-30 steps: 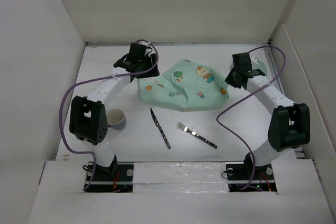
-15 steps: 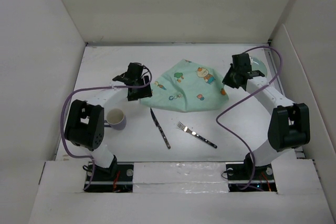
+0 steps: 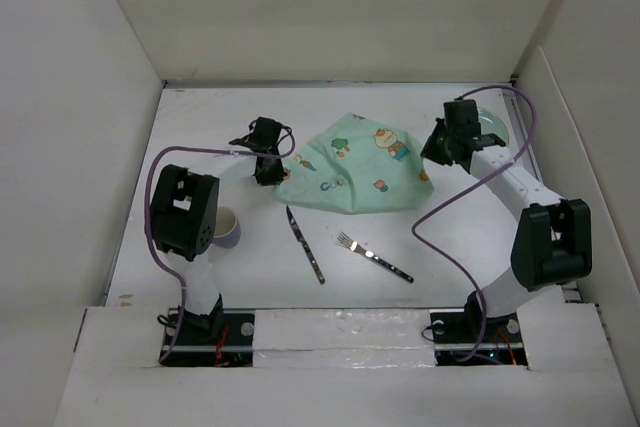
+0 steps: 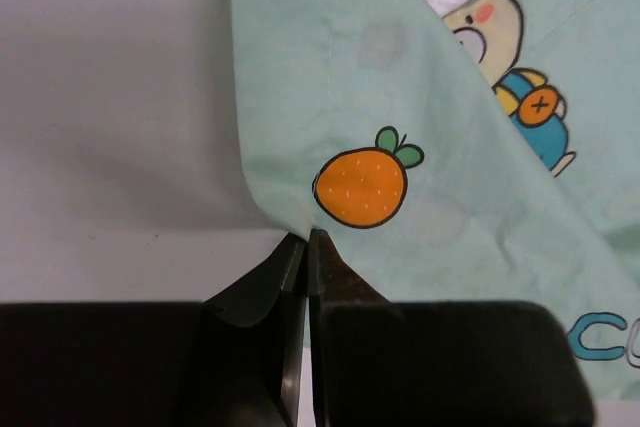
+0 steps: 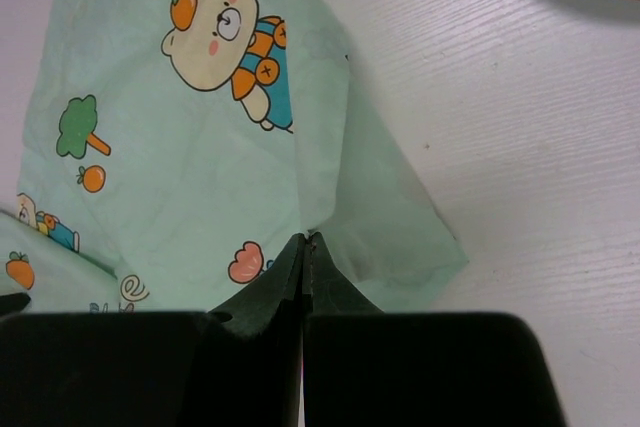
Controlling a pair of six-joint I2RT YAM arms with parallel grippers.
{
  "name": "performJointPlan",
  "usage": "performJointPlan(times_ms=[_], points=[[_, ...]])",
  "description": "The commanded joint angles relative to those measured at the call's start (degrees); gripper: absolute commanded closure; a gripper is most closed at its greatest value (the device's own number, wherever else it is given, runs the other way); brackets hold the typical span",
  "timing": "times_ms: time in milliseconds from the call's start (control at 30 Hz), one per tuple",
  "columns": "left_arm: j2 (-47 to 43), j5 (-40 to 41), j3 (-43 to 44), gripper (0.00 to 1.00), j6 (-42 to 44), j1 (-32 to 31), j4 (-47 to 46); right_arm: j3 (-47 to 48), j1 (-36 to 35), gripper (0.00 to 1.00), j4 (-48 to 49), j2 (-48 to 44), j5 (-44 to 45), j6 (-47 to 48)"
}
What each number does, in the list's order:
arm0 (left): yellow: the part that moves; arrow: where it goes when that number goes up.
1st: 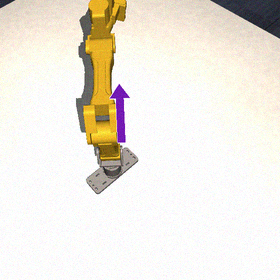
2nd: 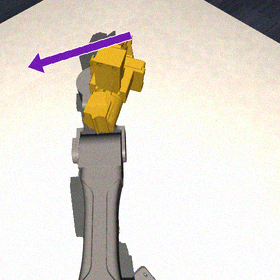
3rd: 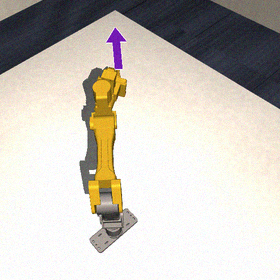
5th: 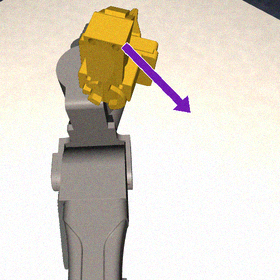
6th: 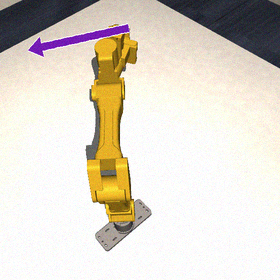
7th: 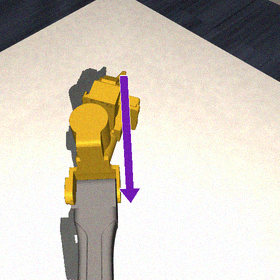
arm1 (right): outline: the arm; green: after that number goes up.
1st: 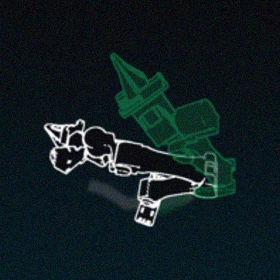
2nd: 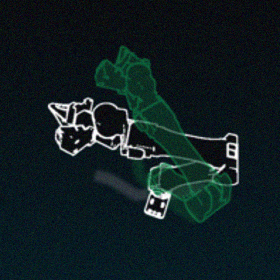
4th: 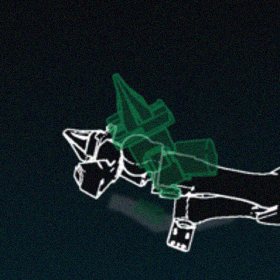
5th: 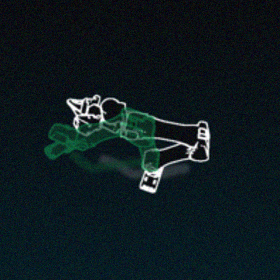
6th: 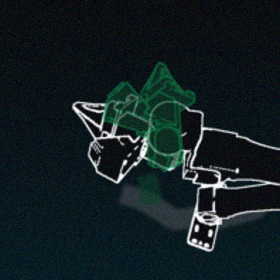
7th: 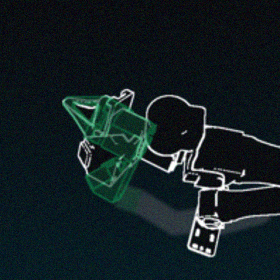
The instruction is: Set the dinner table for one person
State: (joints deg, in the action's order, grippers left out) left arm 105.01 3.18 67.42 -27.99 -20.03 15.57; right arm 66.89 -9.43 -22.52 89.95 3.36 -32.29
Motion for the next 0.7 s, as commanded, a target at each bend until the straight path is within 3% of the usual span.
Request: performJointPlan(times_ms=[0, 200, 433, 500, 667], points=[[-1.83, 1.13, 5.26, 1.0, 0.39, -0.01, -0.11, 3.24, -0.32, 1.0, 2.13, -2.76, -1.77, 1.18], [-6.57, 1.91, 22.64, 1.0, 4.33, 0.52, 6.04, 12.27, -0.94, 1.0, -0.05, -2.76, -2.65, 1.71], [-5.26, 0.69, 53.56, 1.0, 6.89, 5.26, 15.88, 34.77, -2.08, 1.0, -5.24, -2.33, -5.2, 2.5], [-6.74, -2.81, 57.11, 1.0, 6.11, 7.97, 16.77, 42.85, -2.6, 1.0, -8.31, -3.45, -5.11, 2.5], [-10.35, -8.62, 52.75, 1.0, 5.23, 14.12, 15.02, 40.43, -2.61, 1.0, -7.62, -7.85, -3.71, 2.41]])
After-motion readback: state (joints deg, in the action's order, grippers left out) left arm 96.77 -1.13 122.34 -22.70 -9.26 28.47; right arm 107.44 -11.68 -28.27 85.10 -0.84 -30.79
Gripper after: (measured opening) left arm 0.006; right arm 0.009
